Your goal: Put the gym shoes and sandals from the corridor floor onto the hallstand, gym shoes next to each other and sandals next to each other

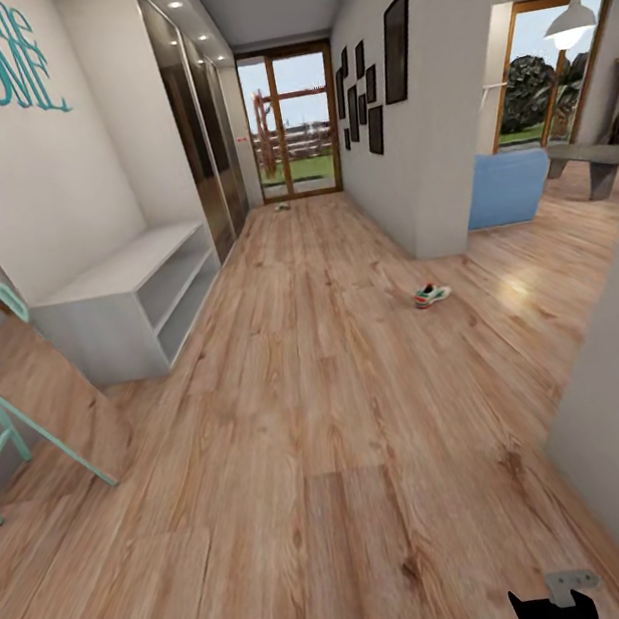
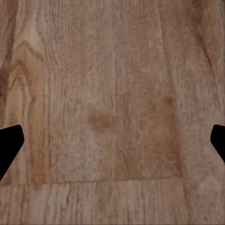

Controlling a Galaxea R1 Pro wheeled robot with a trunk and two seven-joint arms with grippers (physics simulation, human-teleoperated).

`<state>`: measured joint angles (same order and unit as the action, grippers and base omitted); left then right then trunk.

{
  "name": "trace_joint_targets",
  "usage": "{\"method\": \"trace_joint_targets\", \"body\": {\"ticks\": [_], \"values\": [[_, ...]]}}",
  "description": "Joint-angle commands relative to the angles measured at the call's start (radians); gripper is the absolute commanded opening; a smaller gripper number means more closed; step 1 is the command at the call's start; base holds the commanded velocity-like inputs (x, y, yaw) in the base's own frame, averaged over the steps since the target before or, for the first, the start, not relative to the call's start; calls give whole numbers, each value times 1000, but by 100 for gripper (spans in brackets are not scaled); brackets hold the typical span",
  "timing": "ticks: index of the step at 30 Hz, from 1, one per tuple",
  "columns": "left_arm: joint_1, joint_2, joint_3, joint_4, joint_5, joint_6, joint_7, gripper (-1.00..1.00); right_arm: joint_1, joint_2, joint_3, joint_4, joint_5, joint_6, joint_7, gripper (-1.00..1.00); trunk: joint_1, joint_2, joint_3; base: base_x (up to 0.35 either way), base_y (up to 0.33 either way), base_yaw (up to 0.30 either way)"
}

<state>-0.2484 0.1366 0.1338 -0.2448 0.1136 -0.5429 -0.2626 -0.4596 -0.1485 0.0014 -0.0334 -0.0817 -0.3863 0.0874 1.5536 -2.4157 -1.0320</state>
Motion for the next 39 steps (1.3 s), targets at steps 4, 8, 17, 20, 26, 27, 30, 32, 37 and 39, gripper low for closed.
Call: {"method": "trace_joint_targets", "body": {"ticks": [4,8,17,20,26,27,30,32,37,39], "values": [[-1,0,3,1,11,0,-10,100,-1,0,0,1,-9,-3,8,100,0,0,-1,337,0,0],[-1,0,2,1,10,0,-10,100,-1,0,0,1,-9,-4,8,100,0,0,-1,337,0,0],[-1,0,3,2,11,0,-10,100,-1,0,0,1,-9,-3,8,100,0,0,-1,338,0,0],[-1,0,3,2,11,0,-10,100,-1,0,0,1,-9,-3,9,100,0,0,-1,338,0,0],[-1,0,3,2,11,0,-10,100,-1,0,0,1,-9,-3,9,100,0,0,-1,338,0,0],[-1,0,3,2,11,0,-10,100,-1,0,0,1,-9,-3,9,100,0,0,-1,338,0,0],[-1,0,3,2,11,0,-10,100,-1,0,0,1,-9,-3,9,100,0,0,-1,338,0,0],[-1,0,3,2,11,0,-10,100,-1,0,0,1,-9,-3,9,100,0,0,-1,338,0,0],[-1,0,3,2,11,0,-10,100,-1,0,0,1,-9,-3,9,100,0,0,-1,337,0,0],[-1,0,3,2,11,0,-10,100,-1,0,0,1,-9,-3,9,100,0,0,-1,338,0,0]]}}
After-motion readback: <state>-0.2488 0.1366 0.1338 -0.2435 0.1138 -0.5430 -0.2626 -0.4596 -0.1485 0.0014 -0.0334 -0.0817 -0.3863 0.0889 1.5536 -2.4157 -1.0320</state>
